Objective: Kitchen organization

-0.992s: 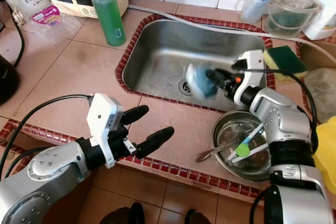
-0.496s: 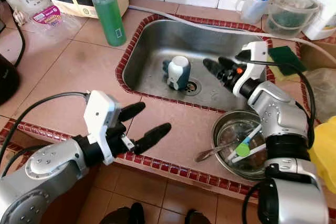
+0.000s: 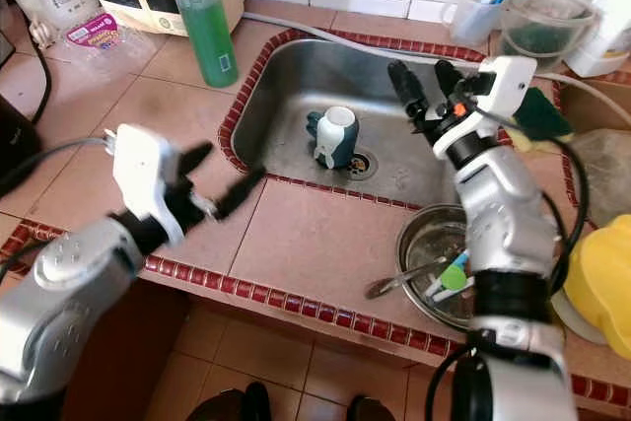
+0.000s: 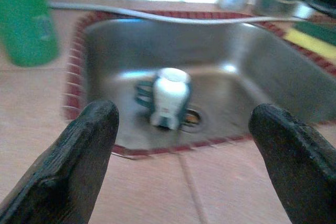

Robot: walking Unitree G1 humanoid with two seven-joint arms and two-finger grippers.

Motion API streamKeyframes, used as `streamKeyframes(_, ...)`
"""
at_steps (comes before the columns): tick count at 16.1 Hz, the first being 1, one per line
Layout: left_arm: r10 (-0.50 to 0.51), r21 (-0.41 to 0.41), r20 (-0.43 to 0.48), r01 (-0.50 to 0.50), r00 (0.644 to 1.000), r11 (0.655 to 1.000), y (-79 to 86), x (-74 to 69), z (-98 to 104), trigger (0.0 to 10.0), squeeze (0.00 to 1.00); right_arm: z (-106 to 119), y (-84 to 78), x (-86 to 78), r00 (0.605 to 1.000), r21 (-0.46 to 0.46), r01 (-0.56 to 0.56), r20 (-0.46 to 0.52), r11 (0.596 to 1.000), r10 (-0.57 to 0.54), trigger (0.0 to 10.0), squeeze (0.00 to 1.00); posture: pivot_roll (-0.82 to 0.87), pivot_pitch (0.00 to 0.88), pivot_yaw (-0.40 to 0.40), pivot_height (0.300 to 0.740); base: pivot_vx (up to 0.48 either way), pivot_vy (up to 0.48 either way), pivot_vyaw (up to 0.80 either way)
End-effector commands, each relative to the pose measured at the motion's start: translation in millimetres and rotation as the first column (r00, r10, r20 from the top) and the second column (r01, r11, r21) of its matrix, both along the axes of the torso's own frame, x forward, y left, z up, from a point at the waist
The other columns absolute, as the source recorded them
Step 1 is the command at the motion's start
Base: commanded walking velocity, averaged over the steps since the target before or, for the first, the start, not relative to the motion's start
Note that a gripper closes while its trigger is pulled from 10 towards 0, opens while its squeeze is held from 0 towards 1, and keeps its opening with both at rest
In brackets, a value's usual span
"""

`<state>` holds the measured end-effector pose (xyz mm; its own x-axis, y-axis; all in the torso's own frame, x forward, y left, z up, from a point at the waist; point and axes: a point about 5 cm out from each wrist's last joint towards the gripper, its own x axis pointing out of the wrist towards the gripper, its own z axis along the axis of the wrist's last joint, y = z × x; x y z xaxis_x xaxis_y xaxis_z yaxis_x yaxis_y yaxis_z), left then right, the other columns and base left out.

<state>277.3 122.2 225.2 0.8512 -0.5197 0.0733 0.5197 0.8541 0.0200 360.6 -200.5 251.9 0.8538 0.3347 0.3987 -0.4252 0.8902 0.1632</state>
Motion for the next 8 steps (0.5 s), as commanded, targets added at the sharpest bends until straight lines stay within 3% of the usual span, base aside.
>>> streamKeyframes(1,0.039,0.020,0.031,-0.040,0.999,0.999,3.9,3.5,1,10.0,0.00,7,0.7,-7.1,0.998,0.032,0.019,0.055,0.999,-0.020,10.0,1.00,-0.04,0.158,0.036,0.740,0.000,0.000,0.00)
streamKeyframes(3,0.066,0.035,0.043,-0.067,0.997,0.997,5.7,9.6,-1,10.0,0.00,6,2.5,-10.4,0.996,0.052,0.053,0.071,0.997,-0.057,10.0,1.00,-0.04,0.138,0.041,0.740,0.000,0.000,0.00)
streamKeyframes(5,0.116,0.001,0.050,-0.116,0.992,0.993,11.7,19.0,-5,10.0,0.00,5,9.0,-14.6,0.993,0.101,0.072,0.084,0.992,-0.080,10.0,1.00,-0.06,0.099,0.041,0.740,0.000,0.000,0.00)
streamKeyframes(8,0.157,-0.022,0.085,-0.156,0.984,0.988,16.2,26.6,-7,10.0,0.00,-4,22.0,-20.5,0.993,0.082,0.079,0.084,0.994,-0.086,10.0,1.00,-0.08,0.059,0.039,0.740,0.000,0.000,0.00)
